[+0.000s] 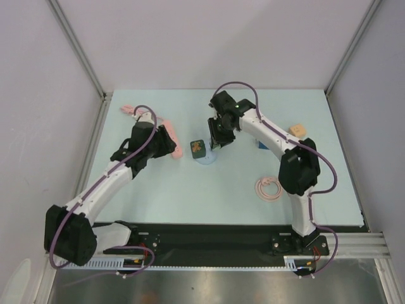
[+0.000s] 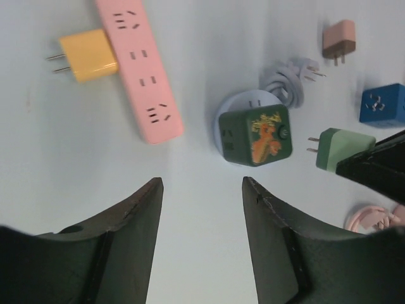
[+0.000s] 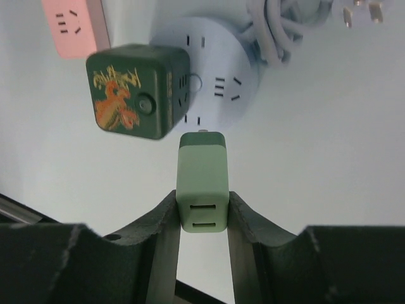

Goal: Insert the plug

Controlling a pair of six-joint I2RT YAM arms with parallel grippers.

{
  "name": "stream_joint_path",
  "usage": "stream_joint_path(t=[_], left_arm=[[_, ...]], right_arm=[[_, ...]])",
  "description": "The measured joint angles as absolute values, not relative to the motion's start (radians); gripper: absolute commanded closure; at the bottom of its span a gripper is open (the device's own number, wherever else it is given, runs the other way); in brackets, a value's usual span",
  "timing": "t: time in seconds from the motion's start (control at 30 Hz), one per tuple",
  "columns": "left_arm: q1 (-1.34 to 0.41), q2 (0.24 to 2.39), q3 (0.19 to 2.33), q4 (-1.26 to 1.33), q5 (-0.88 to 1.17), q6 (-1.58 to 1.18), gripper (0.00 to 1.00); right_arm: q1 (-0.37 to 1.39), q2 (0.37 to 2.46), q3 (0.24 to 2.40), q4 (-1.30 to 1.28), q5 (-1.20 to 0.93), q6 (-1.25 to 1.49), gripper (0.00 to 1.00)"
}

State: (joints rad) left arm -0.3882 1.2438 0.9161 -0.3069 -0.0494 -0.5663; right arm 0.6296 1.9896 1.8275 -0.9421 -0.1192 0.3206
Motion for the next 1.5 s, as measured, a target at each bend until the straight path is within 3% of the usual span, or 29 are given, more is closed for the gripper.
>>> stream_joint_path(t=[0.3,0.67,1.5], left_arm=[[-0.342,1.092,0.731,-0.285,0.056,-0.618,0.38],[-0.341,0.901,0.719,-0.295,0.072,-0.601,0.34],[-0.318,0.792,0.720,-0.362,0.017,-0.532,0.24]], right_arm=[[0.647,2.202,2.117,-1.093,-0.113,0.290,1.00],[0.641,2.296,2.217,-1.189,-0.098,0.270,1.00],[0.626,2.391,2.354,-1.262,-0.088,0.235,1.00]])
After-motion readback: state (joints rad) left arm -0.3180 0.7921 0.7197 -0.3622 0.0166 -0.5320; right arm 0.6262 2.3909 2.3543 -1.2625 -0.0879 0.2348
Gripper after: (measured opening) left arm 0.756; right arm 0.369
